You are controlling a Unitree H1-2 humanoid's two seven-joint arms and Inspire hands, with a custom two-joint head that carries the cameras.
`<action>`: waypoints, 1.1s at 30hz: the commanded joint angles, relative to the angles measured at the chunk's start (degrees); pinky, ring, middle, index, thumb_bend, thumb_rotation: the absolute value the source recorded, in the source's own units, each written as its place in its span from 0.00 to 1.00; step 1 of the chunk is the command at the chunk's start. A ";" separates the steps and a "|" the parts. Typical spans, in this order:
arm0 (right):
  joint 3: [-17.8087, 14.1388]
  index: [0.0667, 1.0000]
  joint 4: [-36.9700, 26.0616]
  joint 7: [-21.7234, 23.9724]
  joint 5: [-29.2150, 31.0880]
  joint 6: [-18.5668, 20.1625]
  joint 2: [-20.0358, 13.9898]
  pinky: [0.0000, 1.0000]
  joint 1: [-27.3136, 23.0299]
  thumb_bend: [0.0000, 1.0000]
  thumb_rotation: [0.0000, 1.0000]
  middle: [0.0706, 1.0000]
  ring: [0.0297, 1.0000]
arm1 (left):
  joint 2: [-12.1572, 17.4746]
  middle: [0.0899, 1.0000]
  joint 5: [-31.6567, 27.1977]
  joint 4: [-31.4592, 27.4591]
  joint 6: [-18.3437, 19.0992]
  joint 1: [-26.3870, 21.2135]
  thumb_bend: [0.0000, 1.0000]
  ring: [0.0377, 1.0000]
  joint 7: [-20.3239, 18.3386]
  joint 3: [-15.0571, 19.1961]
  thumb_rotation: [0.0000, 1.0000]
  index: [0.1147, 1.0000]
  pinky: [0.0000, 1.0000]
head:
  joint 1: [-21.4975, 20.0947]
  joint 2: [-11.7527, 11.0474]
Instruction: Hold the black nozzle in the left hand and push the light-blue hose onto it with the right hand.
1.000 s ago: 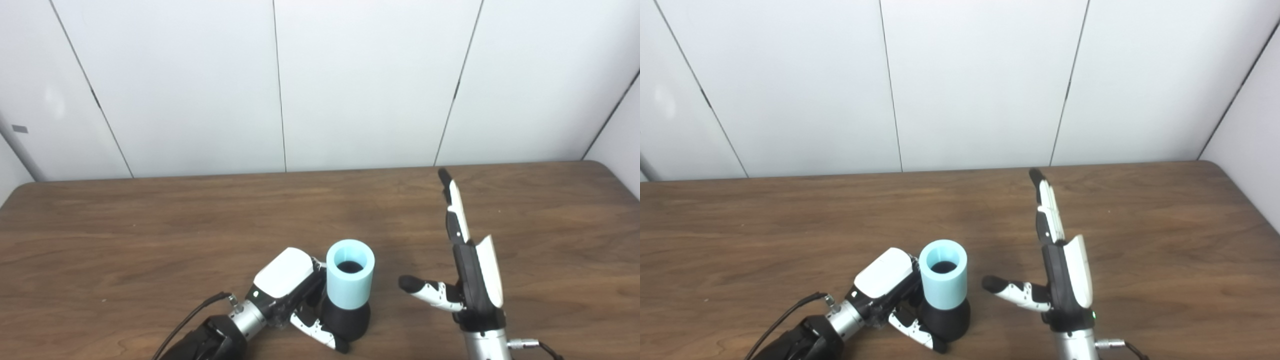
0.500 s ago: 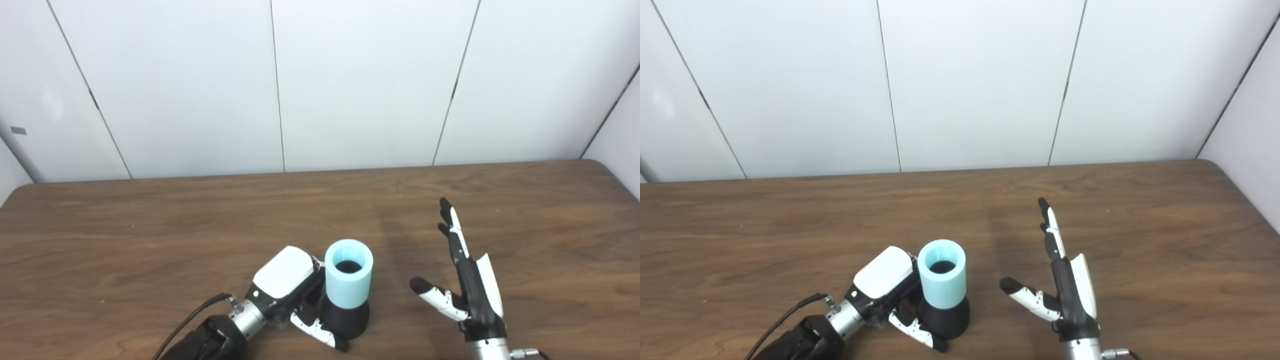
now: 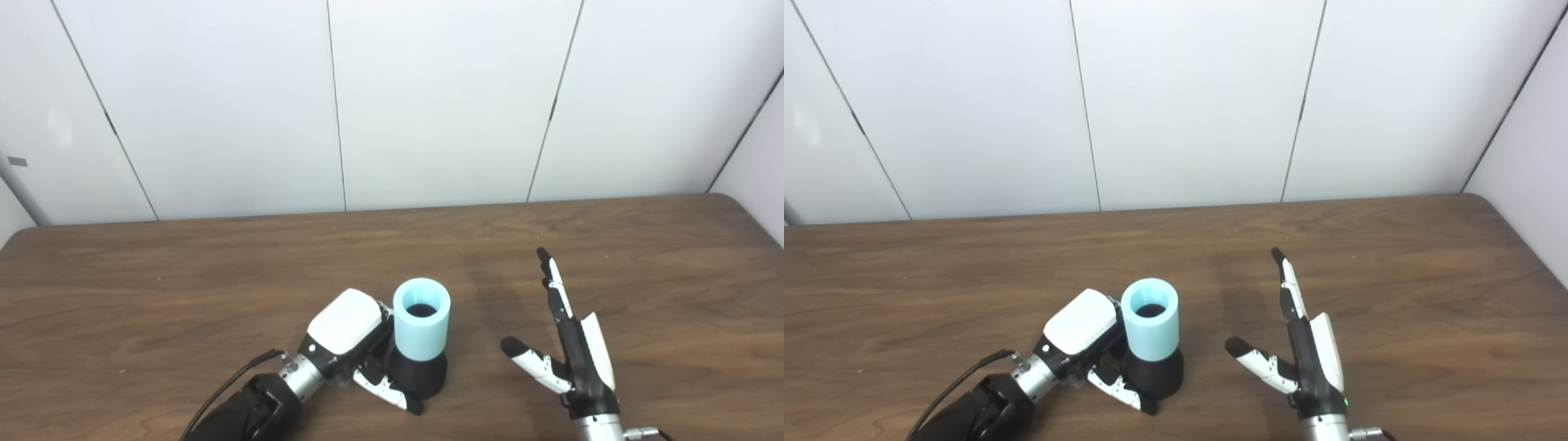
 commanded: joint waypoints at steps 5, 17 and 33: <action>-0.61 0.98 -1.42 -0.59 -0.53 -1.06 0.29 0.98 -1.29 0.87 0.87 1.00 1.00 | 3.47 0.17 6.46 10.69 9.81 6.10 0.52 0.12 0.51 -0.57 0.05 0.42 0.10 | -0.07 0.06; -0.67 0.99 -0.92 -0.97 -0.31 -2.06 0.42 0.96 -1.62 0.86 0.87 1.00 1.00 | 3.85 0.44 5.38 12.29 9.41 5.90 0.52 0.34 2.48 -0.40 0.06 0.42 0.26 | -0.22 0.15; -0.67 0.99 -1.14 -0.41 -0.24 -1.40 0.42 0.96 -1.51 0.85 0.85 1.00 1.00 | 3.93 0.59 4.18 12.95 7.17 5.62 1.00 0.62 2.21 -0.64 0.16 0.56 0.54 | -0.10 0.09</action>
